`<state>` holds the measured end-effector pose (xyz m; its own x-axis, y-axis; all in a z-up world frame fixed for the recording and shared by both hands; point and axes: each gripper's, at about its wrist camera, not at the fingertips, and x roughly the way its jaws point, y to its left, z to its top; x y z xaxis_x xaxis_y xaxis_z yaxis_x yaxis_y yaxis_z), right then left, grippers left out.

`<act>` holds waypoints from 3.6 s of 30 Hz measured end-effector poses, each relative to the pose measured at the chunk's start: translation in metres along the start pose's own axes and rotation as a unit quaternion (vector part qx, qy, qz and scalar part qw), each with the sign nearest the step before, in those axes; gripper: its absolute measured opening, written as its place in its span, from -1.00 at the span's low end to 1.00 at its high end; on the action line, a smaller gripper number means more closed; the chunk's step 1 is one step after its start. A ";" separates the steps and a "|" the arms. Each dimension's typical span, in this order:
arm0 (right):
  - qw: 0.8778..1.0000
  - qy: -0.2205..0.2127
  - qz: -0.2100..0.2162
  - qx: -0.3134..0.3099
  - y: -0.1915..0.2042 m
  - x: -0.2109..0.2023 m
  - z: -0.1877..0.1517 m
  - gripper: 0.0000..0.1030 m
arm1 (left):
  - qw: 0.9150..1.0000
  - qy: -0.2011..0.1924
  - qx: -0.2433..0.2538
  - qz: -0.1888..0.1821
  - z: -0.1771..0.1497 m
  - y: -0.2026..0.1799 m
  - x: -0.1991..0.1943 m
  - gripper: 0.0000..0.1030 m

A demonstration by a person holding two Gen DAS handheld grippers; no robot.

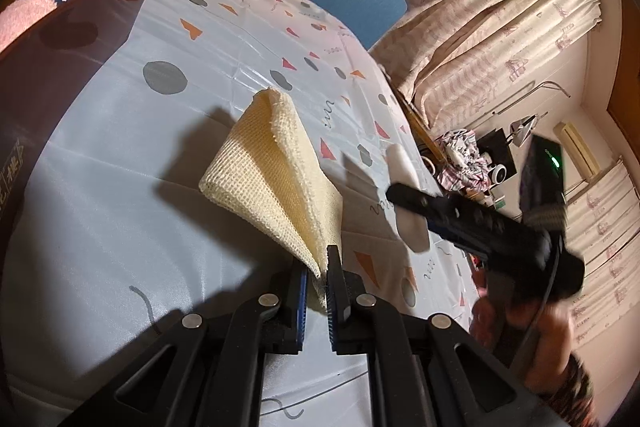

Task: Organize soft objects
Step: 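Carry the cream cloth over the tray and release it with the left tool, then lower the white sponge into the tray and open the right tool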

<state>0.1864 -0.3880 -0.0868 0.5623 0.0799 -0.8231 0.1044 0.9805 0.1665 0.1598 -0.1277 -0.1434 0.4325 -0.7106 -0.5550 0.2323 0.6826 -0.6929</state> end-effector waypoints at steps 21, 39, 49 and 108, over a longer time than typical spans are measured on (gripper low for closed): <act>0.995 0.014 0.088 0.046 0.001 0.002 0.007 0.14 | 0.998 -0.029 0.016 -0.058 -0.001 -0.026 -0.090 -0.88; 0.994 0.011 0.100 0.033 0.007 0.002 0.004 0.14 | 0.982 -0.127 -0.140 0.020 0.082 0.094 -0.183 -0.88; 0.995 0.024 0.091 0.029 0.007 0.014 0.001 0.14 | 0.958 -0.126 -0.244 0.087 0.115 0.166 -0.190 -0.29; 0.971 -0.004 0.165 -0.171 0.346 -0.003 -0.041 0.17 | 0.904 -0.135 0.053 0.401 0.020 0.056 -0.263 -0.10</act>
<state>0.1873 -0.0416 -0.0484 0.5251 0.3990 -0.7517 -0.3599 0.9045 0.2287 0.0763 0.1005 -0.0271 0.6929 0.0789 -0.7167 -0.1748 0.9827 -0.0608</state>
